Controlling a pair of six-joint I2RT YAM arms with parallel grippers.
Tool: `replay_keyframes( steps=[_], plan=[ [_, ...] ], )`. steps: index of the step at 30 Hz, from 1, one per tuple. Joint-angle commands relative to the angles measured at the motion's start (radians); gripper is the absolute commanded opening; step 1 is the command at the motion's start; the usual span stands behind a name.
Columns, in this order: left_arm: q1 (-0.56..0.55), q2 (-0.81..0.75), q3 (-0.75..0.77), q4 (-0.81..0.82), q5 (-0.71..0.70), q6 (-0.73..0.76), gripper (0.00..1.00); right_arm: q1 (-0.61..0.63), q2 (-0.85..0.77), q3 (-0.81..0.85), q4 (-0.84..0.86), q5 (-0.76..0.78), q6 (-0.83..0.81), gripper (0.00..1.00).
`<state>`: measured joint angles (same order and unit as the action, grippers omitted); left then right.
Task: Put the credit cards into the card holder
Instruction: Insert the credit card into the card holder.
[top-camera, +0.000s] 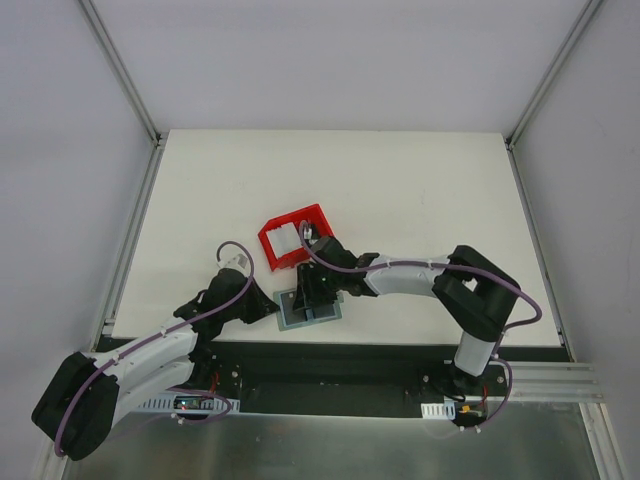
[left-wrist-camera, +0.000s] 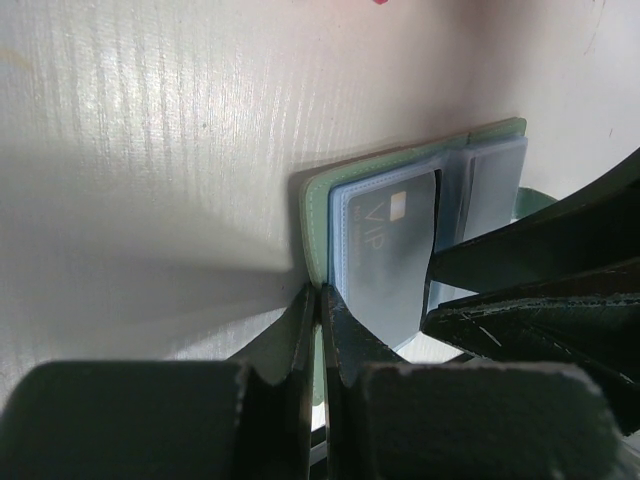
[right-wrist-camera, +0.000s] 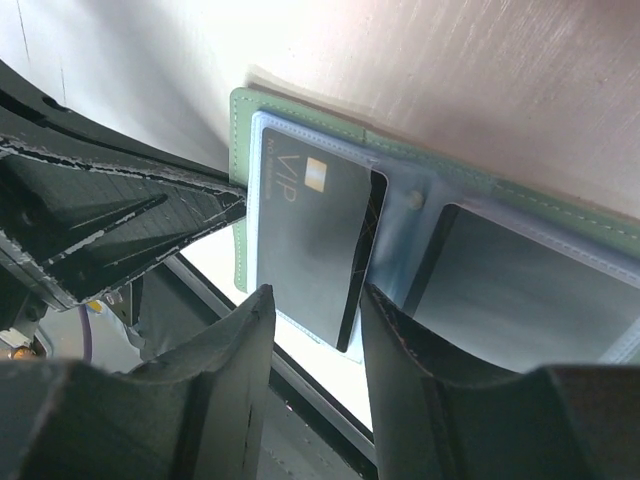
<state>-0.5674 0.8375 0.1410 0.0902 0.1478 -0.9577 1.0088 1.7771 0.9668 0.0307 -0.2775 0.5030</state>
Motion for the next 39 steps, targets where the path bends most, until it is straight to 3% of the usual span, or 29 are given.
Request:
replay_keyframes(
  steps=[1, 12, 23, 33, 39],
  plan=[
    [0.009, -0.002, -0.018, -0.010, 0.003, -0.004, 0.00, 0.014, 0.011, 0.059, 0.017, -0.040, -0.009, 0.41],
    [0.009, -0.002, -0.017, -0.003, 0.007, -0.004, 0.00, 0.017, 0.028, 0.081, -0.008, -0.042, -0.034, 0.39],
    [0.009, 0.002, -0.018, -0.001, 0.013, 0.001, 0.00, 0.027, -0.047, 0.059, -0.129, 0.138, -0.055, 0.42],
    [0.009, -0.011, -0.018, -0.003, 0.016, -0.001, 0.00, 0.048, 0.022, 0.104, -0.064, 0.003, -0.060, 0.38],
    [0.009, -0.015, -0.020, -0.004, 0.016, 0.004, 0.00, 0.051, -0.073, 0.081, -0.139, 0.135, -0.101, 0.40]
  ],
)
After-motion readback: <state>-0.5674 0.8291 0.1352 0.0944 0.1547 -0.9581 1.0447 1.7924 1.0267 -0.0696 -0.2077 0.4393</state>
